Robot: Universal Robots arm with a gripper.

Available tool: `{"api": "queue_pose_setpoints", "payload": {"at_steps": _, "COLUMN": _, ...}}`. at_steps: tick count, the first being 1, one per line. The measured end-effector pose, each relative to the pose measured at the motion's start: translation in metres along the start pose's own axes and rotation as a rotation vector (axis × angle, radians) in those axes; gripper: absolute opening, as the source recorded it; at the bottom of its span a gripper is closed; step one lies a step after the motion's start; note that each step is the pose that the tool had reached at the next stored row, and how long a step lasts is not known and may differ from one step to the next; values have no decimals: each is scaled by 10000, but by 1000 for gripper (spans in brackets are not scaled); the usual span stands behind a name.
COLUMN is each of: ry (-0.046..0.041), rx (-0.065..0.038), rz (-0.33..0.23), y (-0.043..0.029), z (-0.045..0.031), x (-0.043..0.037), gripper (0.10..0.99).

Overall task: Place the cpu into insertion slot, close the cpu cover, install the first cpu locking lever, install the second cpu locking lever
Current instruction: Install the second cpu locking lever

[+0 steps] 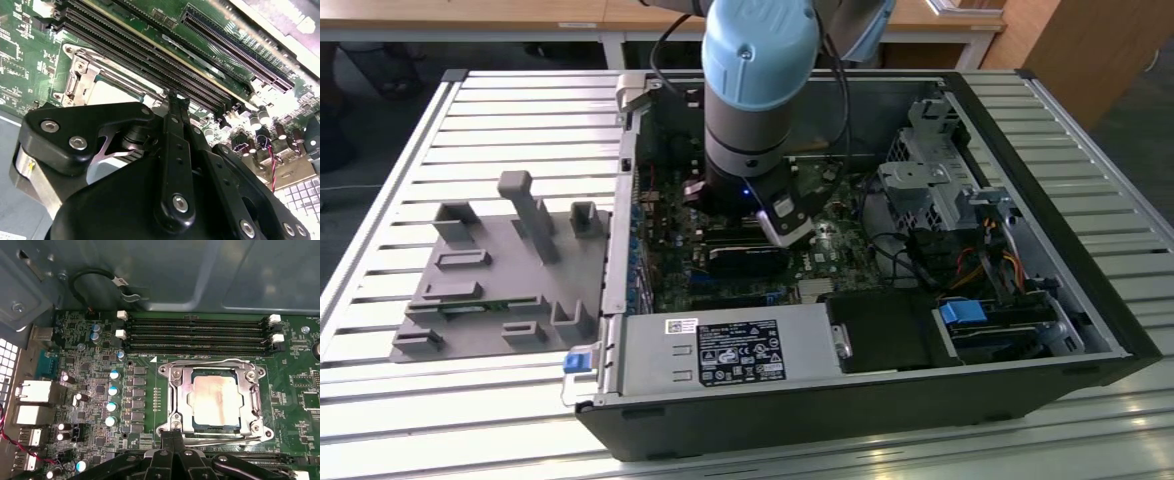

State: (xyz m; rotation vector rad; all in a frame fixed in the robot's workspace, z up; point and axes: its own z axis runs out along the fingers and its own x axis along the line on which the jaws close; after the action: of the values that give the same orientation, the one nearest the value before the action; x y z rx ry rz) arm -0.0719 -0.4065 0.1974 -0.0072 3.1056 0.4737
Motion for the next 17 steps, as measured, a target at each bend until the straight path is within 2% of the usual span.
{"api": "queue_pose_setpoints", "payload": {"at_steps": 6, "ry": 0, "rx": -28, "rz": -2, "y": -10, "z": 31, "x": 15, "gripper": 122}}
{"api": "queue_pose_setpoints", "payload": {"at_steps": 17, "ry": -1, "rx": -155, "rz": 0, "y": -28, "z": 92, "x": 37, "gripper": 122}}
